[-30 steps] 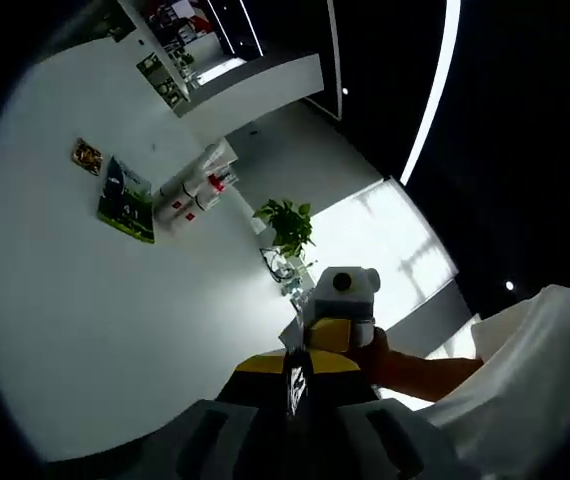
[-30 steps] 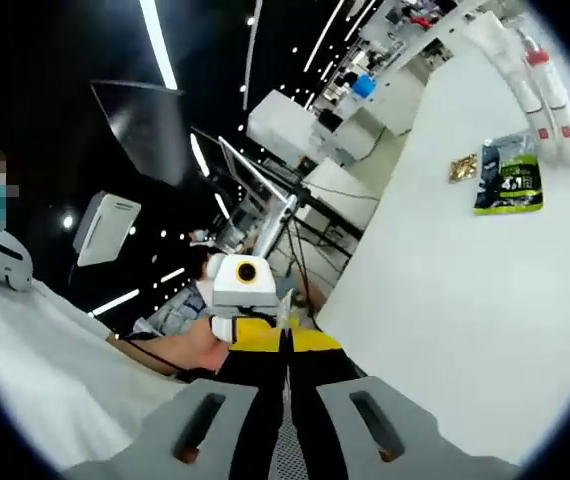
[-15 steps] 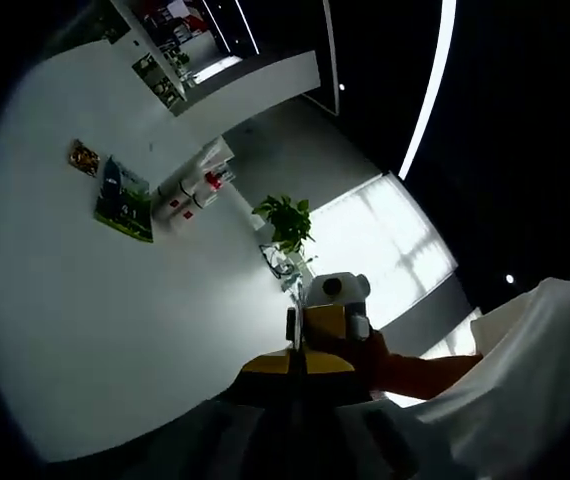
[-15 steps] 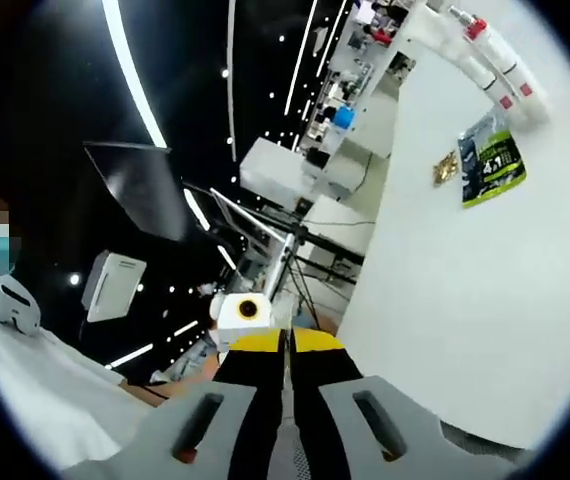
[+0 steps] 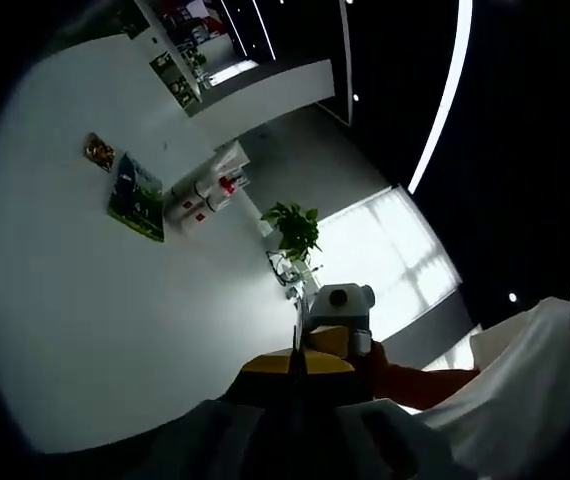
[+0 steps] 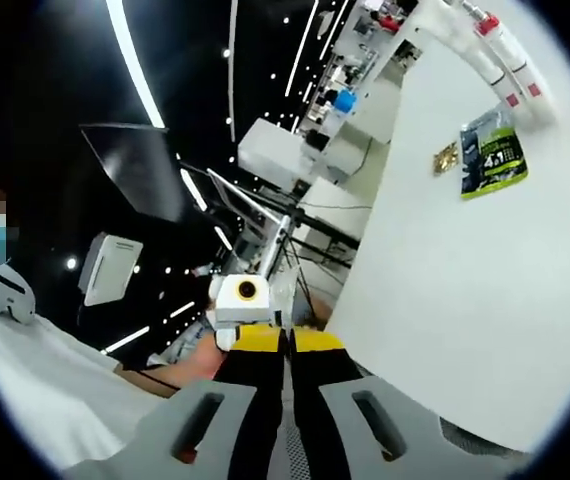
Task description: Arrange the skincare products in the storage area until every visible bottle or jar stands upright without overlapping.
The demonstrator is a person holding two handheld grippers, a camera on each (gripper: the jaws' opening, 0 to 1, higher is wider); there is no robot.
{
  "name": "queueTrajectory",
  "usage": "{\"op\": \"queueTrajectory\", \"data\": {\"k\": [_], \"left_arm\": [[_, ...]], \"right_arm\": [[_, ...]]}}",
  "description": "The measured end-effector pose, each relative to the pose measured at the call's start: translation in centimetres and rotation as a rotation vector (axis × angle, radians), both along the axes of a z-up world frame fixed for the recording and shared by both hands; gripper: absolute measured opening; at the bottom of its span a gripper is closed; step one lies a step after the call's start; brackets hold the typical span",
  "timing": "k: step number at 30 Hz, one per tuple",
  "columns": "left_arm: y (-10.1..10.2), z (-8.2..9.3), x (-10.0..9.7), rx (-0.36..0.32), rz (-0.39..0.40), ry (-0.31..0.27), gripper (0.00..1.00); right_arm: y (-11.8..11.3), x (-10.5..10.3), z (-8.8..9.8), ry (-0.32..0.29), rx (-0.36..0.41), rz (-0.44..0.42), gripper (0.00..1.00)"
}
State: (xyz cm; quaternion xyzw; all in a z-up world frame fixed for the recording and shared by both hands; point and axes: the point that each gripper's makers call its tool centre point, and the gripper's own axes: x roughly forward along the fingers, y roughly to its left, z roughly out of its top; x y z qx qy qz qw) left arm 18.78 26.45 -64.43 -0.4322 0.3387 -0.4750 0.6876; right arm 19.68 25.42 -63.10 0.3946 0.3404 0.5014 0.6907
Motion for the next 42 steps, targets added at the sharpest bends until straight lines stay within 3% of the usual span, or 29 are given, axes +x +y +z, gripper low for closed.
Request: {"op": "queueTrajectory", "data": {"k": [5, 8, 12, 20, 27, 32, 37, 42], "left_arm": [[0.0, -0.1, 0.0, 0.010, 0.009, 0.006, 0.02], [0.0, 0.0, 0.1, 0.007, 0.016, 0.011, 0.02], [0.1, 0.6, 0.7, -0.069, 0.052, 0.060, 0.03], [-0.1, 0.4, 0.6, -0.039, 0.043, 0.037, 0.05], [0.0, 0.3, 0.4, -0.032, 0.034, 0.047, 0.02], [0.0, 0.6, 0.2, -0.039, 0.021, 0.023, 0.01], [0.8, 0.5, 1.0, -0.061, 0.072, 0.053, 0.01], [2.2, 0.5, 2.6, -0.108, 0.166, 0.103, 0.01]], "right_arm": [[-0.1, -0.4, -0.3, 0.006, -0.009, 0.011, 0.01], [-0.1, -0.4, -0.2, -0.022, -0.008, 0.016, 0.00], [-0.2, 0.2, 0.4, 0.036, 0.079, -0.035, 0.00], [-0.3, 1.0, 0.8, 0.064, 0.159, -0.104, 0.00], [-0.2, 1.0, 0.7, 0.048, 0.136, -0.088, 0.00], [-0.2, 1.1, 0.7, 0.031, 0.119, -0.075, 0.01], [-1.1, 1.5, -0.1, -0.091, -0.039, -0.095, 0.16], [-4.5, 1.8, -1.9, -0.377, -0.437, -0.075, 0.34]]}}
